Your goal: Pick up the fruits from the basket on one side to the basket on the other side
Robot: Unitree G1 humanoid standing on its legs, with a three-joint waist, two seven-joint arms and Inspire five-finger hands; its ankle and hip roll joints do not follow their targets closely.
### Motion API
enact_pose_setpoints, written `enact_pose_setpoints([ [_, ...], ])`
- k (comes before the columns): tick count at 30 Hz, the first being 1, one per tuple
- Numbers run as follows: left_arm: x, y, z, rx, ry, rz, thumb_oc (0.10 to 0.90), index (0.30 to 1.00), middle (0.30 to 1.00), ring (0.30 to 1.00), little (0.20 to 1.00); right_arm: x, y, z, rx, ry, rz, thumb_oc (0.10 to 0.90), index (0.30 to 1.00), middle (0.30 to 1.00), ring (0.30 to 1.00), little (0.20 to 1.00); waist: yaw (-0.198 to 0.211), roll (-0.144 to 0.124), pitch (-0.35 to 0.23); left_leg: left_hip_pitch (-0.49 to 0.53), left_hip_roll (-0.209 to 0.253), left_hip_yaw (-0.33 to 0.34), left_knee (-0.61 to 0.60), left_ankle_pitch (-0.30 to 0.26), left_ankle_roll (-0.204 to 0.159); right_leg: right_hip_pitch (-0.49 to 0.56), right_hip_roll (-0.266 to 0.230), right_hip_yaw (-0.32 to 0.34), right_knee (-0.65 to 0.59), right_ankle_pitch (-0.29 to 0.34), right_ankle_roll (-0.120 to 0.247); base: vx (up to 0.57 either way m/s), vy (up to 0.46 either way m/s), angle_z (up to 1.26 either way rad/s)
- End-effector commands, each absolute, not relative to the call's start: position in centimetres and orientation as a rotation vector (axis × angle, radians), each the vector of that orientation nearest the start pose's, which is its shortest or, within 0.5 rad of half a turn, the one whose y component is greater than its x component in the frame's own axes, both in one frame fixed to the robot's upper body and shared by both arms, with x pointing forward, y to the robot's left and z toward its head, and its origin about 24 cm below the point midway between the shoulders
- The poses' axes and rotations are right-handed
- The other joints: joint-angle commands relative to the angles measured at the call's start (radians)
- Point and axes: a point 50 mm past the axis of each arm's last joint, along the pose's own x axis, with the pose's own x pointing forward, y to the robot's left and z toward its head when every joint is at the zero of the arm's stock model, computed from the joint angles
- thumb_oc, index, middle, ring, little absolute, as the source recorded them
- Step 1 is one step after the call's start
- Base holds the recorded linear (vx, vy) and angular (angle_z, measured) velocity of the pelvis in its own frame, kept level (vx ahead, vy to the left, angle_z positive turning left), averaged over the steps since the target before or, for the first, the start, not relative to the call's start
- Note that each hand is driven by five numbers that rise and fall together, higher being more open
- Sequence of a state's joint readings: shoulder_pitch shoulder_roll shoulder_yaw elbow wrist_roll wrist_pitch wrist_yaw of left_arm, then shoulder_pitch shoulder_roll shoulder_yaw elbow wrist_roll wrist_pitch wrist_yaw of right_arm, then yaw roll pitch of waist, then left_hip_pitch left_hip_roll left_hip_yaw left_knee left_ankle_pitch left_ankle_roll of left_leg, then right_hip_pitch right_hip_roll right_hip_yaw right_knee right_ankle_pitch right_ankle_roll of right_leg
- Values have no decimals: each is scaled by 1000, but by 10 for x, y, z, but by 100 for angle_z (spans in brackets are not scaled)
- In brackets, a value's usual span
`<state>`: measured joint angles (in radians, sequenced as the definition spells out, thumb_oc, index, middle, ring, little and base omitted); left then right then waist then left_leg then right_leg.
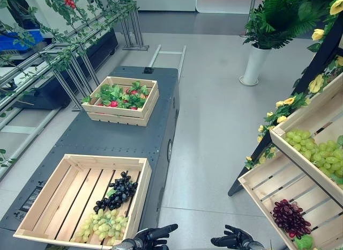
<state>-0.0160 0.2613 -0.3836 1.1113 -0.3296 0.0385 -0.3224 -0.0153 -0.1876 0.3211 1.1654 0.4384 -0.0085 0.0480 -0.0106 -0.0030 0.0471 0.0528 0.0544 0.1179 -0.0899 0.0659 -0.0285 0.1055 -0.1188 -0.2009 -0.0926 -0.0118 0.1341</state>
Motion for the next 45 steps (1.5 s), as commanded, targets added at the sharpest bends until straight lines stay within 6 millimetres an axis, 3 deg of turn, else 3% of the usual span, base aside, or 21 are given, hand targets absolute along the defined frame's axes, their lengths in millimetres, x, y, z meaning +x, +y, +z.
enact_pose_setpoints([
  [1,138,178,-152,-49,1104,-340,800,900,900,900,900,136,-196,-153,29,1054,-27,800,900,900,900,900,23,14,12,7,-19,-19,3,-62,6,-47,13,-16,30,32,-28,0,0,0],
  [6,149,180,-147,-63,1032,-311,800,900,900,900,900,136,-197,-153,31,1053,-37,800,900,900,900,900,26,10,9,12,-19,-22,3,-62,4,-39,13,-20,28,33,-28,0,0,0],
  [9,167,178,-136,-111,940,-282,800,900,900,900,900,139,-197,-152,24,1048,-31,800,900,900,900,900,27,10,11,10,-19,-23,3,-60,3,-40,13,-19,32,33,-28,0,0,0],
  [10,184,177,-125,-156,852,-261,800,900,900,900,900,141,-197,-150,21,1044,-31,800,900,900,900,900,29,10,13,10,-19,-26,3,-59,4,-41,13,-19,34,33,-29,0,0,0],
  [15,224,176,-90,-188,615,-210,800,900,900,900,900,139,-199,-150,22,1052,-38,800,900,900,900,900,40,10,10,12,-19,-35,3,-61,6,-32,10,-27,31,36,-31,0,0,0],
  [21,245,180,-61,-131,429,-151,800,900,900,900,900,134,-199,-152,19,1066,-41,800,900,900,900,900,49,10,4,15,-23,-50,3,-62,7,-25,9,-37,32,34,-35,5,-1,0],
  [26,264,206,-19,62,206,24,800,900,900,900,900,126,-205,-153,10,1079,-47,800,900,900,900,900,57,11,3,12,-28,-60,3,-62,7,-22,11,-43,31,30,-40,12,8,1],
  [33,266,256,32,457,3,281,800,900,900,900,900,111,-214,-154,20,1086,-77,800,900,900,900,900,79,1,16,8,-32,-82,3,-57,8,-26,23,-53,61,4,-53,33,11,13],
  [36,261,269,37,545,-4,356,800,900,900,900,900,108,-218,-154,18,1083,-92,800,900,900,900,900,84,-1,27,6,-32,-88,4,-53,7,-32,26,-58,83,-10,-58,10,20,12],
  [39,251,295,36,690,40,491,800,900,900,900,900,105,-225,-153,14,1066,-108,800,900,900,900,900,90,0,47,-9,-34,-105,3,-47,6,-47,32,-61,97,-20,-64,-28,38,11],
  [45,240,328,36,945,115,639,800,900,900,900,900,121,-230,-145,47,968,-168,800,900,900,900,900,99,13,109,-78,-31,-107,15,-25,-5,-108,42,-70,127,-36,-75,-113,26,10],
])
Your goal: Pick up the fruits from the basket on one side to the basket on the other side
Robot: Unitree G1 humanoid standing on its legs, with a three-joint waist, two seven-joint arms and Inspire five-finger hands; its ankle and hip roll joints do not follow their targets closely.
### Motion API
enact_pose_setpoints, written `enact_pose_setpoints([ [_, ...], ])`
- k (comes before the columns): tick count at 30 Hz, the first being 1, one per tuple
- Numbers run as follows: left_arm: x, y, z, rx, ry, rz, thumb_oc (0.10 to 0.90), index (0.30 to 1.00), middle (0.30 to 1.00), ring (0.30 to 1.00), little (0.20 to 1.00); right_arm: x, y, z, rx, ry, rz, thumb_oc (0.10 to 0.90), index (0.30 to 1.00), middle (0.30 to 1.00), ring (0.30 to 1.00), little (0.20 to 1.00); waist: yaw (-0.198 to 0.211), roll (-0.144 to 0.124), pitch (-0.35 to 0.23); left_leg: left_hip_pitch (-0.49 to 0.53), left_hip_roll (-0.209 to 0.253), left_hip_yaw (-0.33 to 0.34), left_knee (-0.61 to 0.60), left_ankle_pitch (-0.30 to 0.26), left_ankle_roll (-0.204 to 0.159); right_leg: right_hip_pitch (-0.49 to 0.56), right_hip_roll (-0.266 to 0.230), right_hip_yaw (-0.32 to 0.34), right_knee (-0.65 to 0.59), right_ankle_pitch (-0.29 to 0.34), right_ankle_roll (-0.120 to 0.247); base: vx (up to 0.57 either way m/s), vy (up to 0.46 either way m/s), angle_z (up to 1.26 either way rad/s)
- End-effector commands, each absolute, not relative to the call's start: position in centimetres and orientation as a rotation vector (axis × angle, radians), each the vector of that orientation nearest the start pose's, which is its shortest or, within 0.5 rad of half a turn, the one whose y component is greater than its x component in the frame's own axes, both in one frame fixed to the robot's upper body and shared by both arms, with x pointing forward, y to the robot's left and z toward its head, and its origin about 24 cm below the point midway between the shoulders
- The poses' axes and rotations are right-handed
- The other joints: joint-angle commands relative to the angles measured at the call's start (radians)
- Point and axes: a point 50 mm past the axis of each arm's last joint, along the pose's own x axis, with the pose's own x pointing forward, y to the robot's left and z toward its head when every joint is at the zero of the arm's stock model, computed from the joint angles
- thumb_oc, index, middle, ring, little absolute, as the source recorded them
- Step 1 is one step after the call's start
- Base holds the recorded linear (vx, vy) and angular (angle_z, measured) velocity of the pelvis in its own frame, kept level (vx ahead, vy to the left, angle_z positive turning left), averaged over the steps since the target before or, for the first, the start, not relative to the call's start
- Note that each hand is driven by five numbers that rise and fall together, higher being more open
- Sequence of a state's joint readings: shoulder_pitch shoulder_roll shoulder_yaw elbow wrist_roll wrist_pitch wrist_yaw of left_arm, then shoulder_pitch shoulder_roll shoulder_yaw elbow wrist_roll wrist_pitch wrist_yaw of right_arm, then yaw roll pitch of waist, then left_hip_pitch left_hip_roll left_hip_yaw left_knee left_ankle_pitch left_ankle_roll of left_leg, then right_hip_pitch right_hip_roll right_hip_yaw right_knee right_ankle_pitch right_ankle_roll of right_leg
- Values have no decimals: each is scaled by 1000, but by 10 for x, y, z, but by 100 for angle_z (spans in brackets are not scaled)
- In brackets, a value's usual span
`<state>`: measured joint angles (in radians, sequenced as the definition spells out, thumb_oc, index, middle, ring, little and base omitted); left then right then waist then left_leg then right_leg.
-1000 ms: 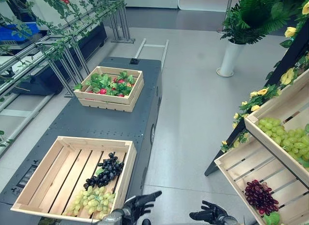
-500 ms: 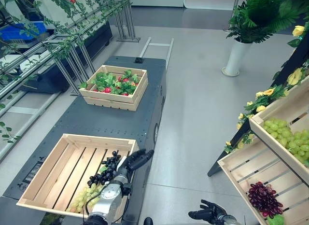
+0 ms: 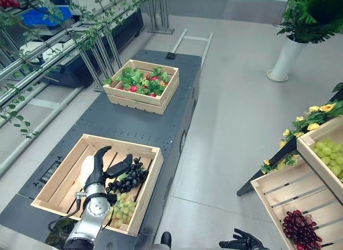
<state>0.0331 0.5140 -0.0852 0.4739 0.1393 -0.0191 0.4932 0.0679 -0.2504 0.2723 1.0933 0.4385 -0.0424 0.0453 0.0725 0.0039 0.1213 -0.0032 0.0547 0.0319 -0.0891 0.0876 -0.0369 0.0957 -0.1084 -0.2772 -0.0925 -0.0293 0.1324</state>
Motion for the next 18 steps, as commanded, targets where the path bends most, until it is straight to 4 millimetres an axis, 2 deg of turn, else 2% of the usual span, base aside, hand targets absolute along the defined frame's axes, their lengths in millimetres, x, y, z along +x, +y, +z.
enact_pose_setpoints([
  [1,240,331,38,989,130,651,800,900,900,900,900,127,-233,-143,66,940,-198,800,900,900,900,900,17,9,53,-38,-30,-22,20,-43,2,-112,35,4,135,-21,-77,-226,6,20],
  [5,242,343,46,1148,142,666,800,900,900,900,900,149,-238,-132,65,850,-191,800,900,900,900,900,22,21,129,-117,-28,-33,70,-33,-2,-177,40,-2,175,-26,-90,-187,-1,13],
  [12,243,361,59,1269,194,662,800,900,900,900,900,160,-239,-125,54,808,-141,800,900,900,900,900,28,29,196,-188,-35,-34,134,-32,-6,-222,43,-22,216,-40,-100,-63,10,7],
  [18,243,374,64,1336,251,715,800,900,900,900,900,176,-239,-116,54,747,-120,800,900,900,900,900,35,23,273,-307,-43,-28,285,-54,-4,-308,38,-38,333,-71,-118,-37,10,10],
])
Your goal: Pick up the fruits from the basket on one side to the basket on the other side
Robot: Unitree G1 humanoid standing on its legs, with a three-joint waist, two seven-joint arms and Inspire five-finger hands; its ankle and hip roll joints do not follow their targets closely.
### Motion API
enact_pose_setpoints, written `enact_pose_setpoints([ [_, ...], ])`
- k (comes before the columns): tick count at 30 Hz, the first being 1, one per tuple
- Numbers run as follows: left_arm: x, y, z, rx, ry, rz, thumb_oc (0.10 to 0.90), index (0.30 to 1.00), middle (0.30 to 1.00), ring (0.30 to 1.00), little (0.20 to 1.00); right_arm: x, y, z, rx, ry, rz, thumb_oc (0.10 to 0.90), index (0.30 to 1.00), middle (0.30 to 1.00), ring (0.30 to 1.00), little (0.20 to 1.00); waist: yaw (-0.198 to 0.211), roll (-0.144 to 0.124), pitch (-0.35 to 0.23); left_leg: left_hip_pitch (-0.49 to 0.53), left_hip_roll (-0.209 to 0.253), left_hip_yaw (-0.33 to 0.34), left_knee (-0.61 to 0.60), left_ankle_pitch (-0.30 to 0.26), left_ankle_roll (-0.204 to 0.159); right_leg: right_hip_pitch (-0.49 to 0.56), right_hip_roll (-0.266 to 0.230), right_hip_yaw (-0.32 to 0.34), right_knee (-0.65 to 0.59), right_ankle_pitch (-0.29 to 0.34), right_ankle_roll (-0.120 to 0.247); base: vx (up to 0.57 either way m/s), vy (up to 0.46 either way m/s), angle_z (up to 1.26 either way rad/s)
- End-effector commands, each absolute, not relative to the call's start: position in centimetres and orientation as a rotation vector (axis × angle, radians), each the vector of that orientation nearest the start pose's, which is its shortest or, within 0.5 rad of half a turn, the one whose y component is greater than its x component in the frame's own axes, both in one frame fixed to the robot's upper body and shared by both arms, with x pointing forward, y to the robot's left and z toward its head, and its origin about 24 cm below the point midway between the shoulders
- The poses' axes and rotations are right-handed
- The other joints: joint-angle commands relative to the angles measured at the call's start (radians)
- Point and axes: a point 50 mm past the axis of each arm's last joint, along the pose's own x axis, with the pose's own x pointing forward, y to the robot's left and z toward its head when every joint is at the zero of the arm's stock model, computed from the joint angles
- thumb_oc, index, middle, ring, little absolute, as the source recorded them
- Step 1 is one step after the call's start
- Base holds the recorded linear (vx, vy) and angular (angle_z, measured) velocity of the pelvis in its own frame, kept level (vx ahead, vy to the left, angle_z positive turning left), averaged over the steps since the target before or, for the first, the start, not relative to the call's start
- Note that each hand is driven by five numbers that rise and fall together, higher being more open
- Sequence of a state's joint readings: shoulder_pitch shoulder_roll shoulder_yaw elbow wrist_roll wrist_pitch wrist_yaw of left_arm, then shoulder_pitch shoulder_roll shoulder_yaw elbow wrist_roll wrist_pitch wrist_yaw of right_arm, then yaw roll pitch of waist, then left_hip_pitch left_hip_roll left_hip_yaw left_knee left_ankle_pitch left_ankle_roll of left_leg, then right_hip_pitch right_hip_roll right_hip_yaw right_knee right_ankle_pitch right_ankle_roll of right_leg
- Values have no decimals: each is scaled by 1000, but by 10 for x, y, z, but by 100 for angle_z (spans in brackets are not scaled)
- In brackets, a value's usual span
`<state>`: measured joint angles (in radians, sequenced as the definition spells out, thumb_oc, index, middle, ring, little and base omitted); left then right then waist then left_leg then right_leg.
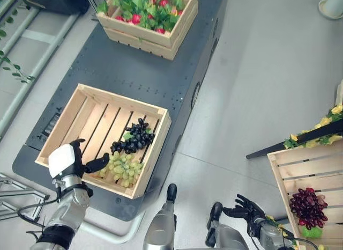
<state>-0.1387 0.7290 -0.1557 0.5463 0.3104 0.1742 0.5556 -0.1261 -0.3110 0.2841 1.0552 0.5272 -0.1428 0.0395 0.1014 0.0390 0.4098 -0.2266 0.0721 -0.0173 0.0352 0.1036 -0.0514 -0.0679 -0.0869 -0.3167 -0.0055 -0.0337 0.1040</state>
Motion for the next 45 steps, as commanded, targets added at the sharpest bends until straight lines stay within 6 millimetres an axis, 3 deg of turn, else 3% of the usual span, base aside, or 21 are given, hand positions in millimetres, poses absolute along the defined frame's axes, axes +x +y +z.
enact_pose_setpoints([
  [1,243,375,65,1341,250,715,800,900,900,900,900,176,-239,-116,56,747,-120,800,900,900,900,900,7,-13,-12,-92,-61,20,171,-72,9,-147,17,2,252,-68,-90,29,-5,4],
  [15,244,396,98,1625,274,689,800,900,900,900,900,184,-242,-108,60,714,-88,800,900,900,900,900,13,-38,62,-203,-59,27,335,-138,15,-216,9,18,396,-140,-100,28,-2,-2],
  [23,232,407,103,1825,368,608,800,900,900,900,900,184,-247,-107,32,732,-64,800,900,900,900,900,24,-37,76,-226,-49,28,349,-109,3,-193,24,20,379,-149,-105,4,1,0],
  [31,242,409,125,1924,311,600,800,900,900,900,900,184,-244,-109,42,743,-44,800,900,900,900,900,22,-57,77,-235,-35,43,369,-119,4,-173,35,17,373,-155,-109,15,-7,0],
  [37,249,406,123,1959,260,628,800,900,900,900,900,183,-242,-111,37,758,-28,800,900,900,900,900,11,-70,70,-234,-27,61,378,-132,5,-158,42,24,359,-152,-109,34,21,-3],
  [38,251,405,124,1964,233,645,800,900,900,900,900,183,-241,-112,39,761,-22,800,900,900,900,900,6,-73,70,-243,-21,73,373,-109,11,-163,45,17,348,-133,-116,31,15,-5],
  [39,251,405,123,1964,232,646,800,900,900,900,900,182,-241,-112,39,763,-22,800,900,900,900,900,6,-76,68,-234,-24,68,379,-132,4,-155,45,28,351,-148,-108,43,18,-9],
  [45,264,392,109,1971,199,573,800,900,900,900,900,184,-235,-112,32,765,2,800,900,900,900,900,-12,-91,70,-248,-11,91,380,-123,14,-166,50,32,343,-128,-115,3,22,-11],
])
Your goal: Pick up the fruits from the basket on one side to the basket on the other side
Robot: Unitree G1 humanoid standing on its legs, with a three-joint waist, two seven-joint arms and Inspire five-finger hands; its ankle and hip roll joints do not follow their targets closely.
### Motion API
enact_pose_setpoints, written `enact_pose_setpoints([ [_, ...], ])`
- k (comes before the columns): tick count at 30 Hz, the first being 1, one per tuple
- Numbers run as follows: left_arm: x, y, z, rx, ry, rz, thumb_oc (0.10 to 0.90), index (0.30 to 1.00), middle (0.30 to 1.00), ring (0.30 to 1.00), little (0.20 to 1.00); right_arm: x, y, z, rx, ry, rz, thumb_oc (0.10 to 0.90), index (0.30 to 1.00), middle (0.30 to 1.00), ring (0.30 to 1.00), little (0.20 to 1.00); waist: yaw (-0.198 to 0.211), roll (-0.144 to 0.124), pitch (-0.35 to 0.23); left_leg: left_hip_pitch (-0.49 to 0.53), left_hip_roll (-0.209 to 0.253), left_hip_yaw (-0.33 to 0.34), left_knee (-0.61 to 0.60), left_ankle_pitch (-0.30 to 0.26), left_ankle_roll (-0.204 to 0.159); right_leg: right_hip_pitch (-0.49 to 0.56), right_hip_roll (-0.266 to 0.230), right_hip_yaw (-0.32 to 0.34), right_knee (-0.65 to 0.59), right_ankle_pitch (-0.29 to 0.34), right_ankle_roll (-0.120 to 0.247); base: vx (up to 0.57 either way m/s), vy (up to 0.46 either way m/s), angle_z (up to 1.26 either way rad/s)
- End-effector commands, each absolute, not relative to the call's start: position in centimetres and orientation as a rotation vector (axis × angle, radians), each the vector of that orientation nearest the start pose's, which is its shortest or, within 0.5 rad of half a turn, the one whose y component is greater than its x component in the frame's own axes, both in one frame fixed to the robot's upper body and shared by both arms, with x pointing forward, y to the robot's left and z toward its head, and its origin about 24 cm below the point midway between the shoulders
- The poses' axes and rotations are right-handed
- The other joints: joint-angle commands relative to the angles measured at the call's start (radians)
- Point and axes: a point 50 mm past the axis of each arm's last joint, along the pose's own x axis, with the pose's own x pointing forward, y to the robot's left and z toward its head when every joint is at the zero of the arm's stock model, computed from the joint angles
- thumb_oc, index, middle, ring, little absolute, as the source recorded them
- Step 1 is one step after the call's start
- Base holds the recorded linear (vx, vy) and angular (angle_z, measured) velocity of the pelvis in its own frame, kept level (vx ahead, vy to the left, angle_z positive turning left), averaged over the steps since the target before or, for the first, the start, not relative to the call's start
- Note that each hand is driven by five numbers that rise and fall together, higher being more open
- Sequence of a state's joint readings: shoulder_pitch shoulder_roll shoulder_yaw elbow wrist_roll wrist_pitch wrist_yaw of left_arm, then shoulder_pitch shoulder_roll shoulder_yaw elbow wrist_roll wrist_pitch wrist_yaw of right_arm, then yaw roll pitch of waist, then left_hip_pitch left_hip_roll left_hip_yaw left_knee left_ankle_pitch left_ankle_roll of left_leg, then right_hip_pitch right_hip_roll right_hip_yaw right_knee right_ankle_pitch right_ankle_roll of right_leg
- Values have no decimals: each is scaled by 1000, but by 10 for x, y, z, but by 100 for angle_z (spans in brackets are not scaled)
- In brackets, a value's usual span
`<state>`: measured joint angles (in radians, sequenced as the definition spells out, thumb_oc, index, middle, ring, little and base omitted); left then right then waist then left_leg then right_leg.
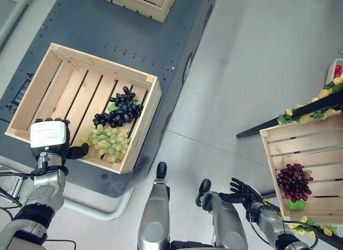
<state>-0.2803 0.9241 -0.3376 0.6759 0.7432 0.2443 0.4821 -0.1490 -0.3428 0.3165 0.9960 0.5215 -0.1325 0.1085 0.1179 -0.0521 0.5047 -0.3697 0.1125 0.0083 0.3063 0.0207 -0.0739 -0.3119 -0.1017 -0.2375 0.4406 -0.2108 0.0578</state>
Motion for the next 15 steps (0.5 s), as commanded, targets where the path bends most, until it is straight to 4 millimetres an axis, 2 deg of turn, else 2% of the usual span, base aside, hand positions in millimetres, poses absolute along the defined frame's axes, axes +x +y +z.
enact_pose_setpoints([
  [1,265,391,106,1970,204,565,800,900,900,900,900,185,-235,-112,30,764,6,800,900,900,900,900,-31,-2,-24,-105,-51,67,109,-41,37,76,66,-46,-104,50,-69,11,37,-2],
  [7,274,381,97,1972,203,463,800,900,900,900,900,188,-236,-110,5,761,23,800,900,900,900,900,-48,-4,-12,-115,-40,79,120,-38,35,68,67,-35,-99,52,-70,8,40,-5],
  [15,286,369,99,1983,154,376,800,900,900,900,900,193,-236,-107,-1,747,36,800,900,900,900,900,-57,-7,-4,-126,-34,89,130,-40,35,60,63,-34,-99,54,-69,0,5,0],
])
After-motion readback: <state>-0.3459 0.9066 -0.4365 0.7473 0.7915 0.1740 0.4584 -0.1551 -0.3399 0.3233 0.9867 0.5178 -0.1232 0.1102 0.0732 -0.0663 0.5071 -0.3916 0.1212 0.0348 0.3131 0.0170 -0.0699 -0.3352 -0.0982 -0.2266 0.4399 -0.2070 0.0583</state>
